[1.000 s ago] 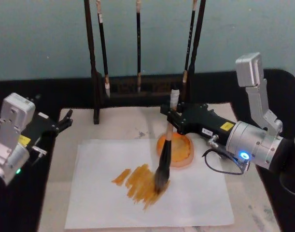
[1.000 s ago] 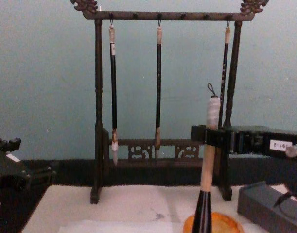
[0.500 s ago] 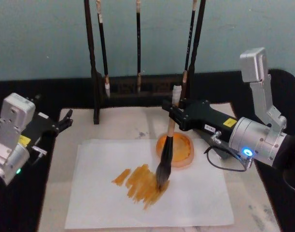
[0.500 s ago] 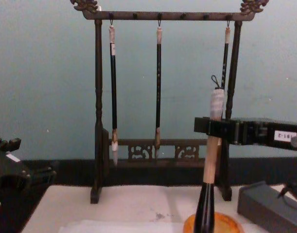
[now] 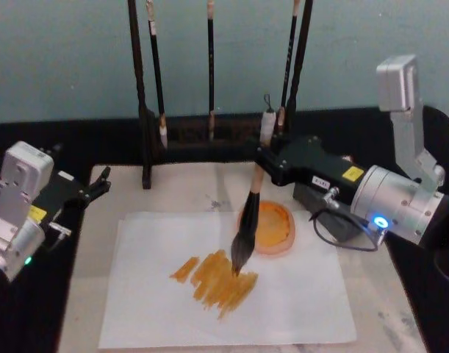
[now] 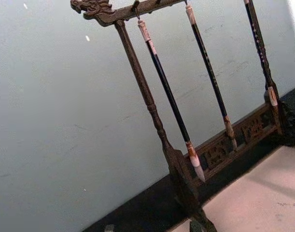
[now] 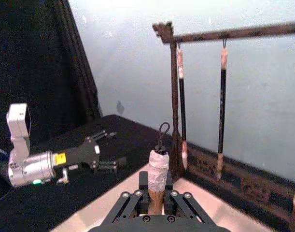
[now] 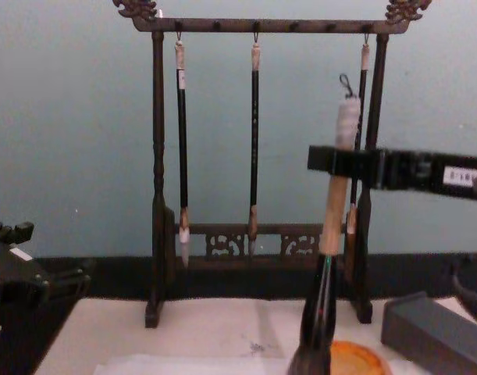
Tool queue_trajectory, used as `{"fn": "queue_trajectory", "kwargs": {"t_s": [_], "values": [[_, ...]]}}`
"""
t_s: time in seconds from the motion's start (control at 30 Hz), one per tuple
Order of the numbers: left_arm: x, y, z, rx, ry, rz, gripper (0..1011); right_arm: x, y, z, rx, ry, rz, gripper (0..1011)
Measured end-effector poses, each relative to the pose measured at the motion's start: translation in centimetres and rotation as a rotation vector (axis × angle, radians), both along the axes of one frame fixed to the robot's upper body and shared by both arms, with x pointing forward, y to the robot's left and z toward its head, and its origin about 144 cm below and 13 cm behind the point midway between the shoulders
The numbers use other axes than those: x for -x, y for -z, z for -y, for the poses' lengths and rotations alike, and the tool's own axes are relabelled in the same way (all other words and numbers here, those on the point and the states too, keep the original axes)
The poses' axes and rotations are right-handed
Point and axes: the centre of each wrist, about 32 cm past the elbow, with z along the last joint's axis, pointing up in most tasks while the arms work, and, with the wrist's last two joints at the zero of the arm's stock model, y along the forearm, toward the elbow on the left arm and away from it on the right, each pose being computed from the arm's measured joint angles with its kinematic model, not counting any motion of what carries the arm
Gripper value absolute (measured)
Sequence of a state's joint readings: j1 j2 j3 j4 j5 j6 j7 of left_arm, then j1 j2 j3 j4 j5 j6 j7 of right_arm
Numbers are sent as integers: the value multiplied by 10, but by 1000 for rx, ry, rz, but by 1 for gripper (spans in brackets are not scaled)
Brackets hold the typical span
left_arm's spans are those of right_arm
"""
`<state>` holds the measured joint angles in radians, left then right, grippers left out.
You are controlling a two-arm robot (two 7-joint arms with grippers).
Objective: Pick up the brush from the inkstone, write on the paper, then place the brush back to its original position.
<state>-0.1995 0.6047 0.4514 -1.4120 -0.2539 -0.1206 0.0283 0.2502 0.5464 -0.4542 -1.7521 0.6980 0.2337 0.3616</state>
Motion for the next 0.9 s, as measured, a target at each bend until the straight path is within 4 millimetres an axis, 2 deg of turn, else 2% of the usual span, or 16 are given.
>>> {"fn": "queue_trajectory", "kwargs": {"t_s": [0.2, 0.9], "values": [[0, 0, 0, 0, 0, 0, 1010, -1, -7, -2, -6, 6, 43, 160], [0, 0, 0, 0, 0, 0, 1010, -1, -8, -2, -6, 9, 50, 160]]}}
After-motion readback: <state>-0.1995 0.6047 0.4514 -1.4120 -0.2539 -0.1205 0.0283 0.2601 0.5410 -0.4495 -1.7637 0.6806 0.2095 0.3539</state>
